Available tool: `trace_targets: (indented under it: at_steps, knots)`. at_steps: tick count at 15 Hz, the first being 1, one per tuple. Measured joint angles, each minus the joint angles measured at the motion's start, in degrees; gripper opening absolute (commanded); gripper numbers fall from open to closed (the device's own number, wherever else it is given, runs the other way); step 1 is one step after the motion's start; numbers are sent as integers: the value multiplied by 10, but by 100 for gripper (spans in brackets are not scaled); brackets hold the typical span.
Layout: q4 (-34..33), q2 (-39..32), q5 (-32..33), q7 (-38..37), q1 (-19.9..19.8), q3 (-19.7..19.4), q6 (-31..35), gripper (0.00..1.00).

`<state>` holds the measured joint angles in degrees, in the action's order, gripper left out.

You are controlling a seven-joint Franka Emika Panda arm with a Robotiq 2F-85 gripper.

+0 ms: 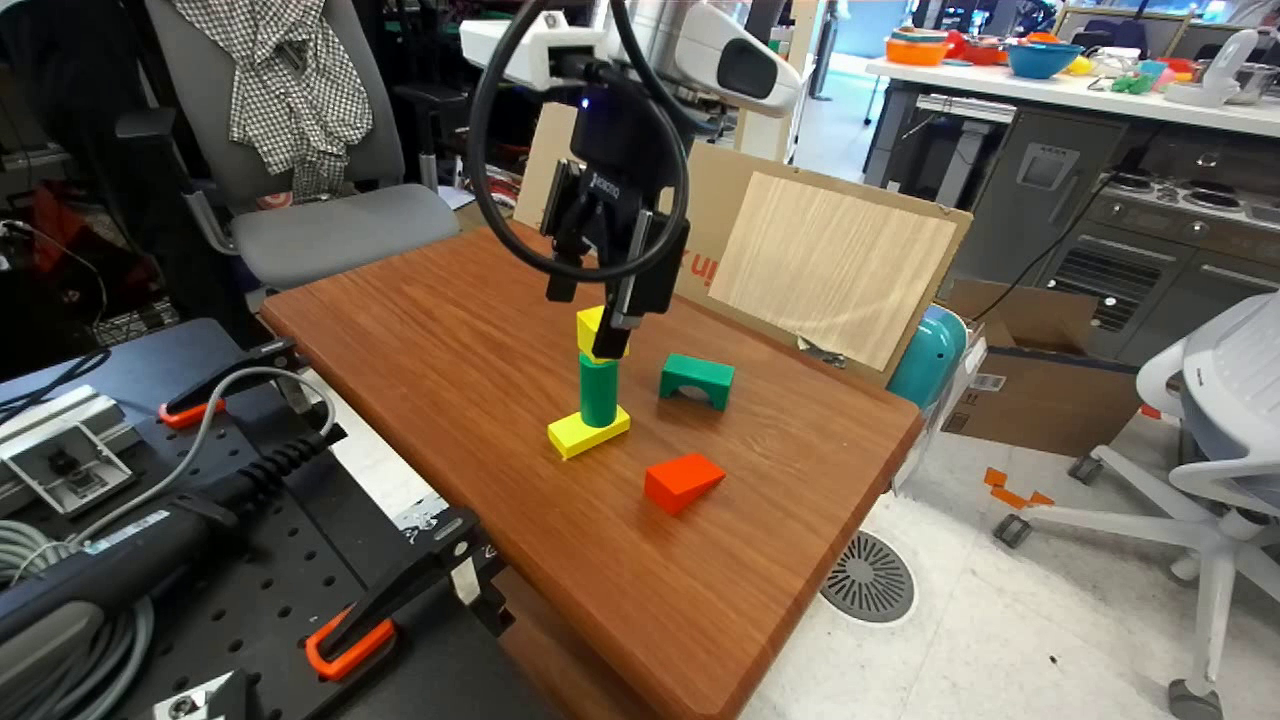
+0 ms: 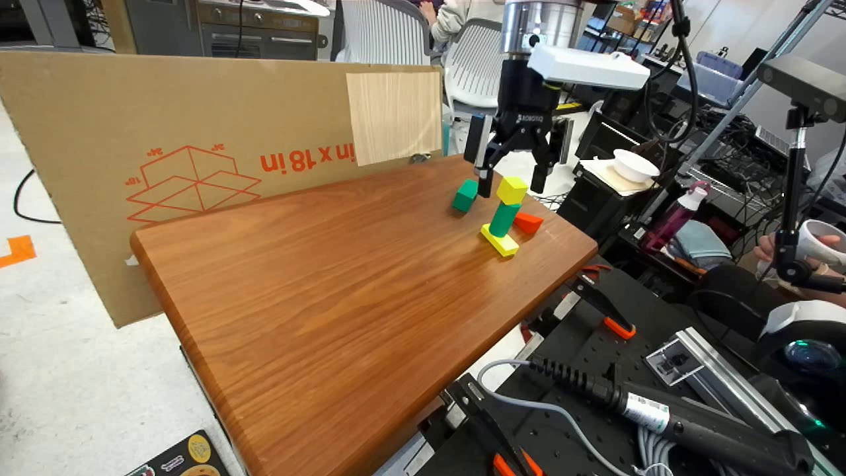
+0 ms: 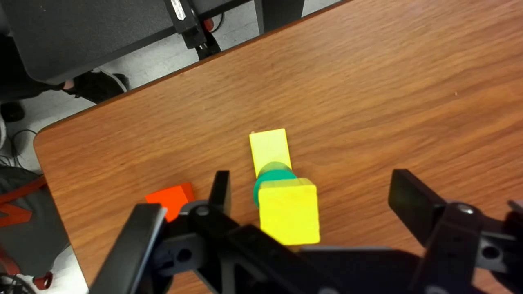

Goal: Pick up the yellow cube from on top of the green cylindrical block and put it on the table

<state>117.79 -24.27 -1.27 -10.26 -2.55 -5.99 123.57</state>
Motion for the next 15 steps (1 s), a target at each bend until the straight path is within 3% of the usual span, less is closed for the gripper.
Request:
trace_targets:
  at_steps: [8,15]
  knots:
    - [-1,-3,0,0,0,0,0,8]
    - [-4,9,9,0,4,5,-1,8]
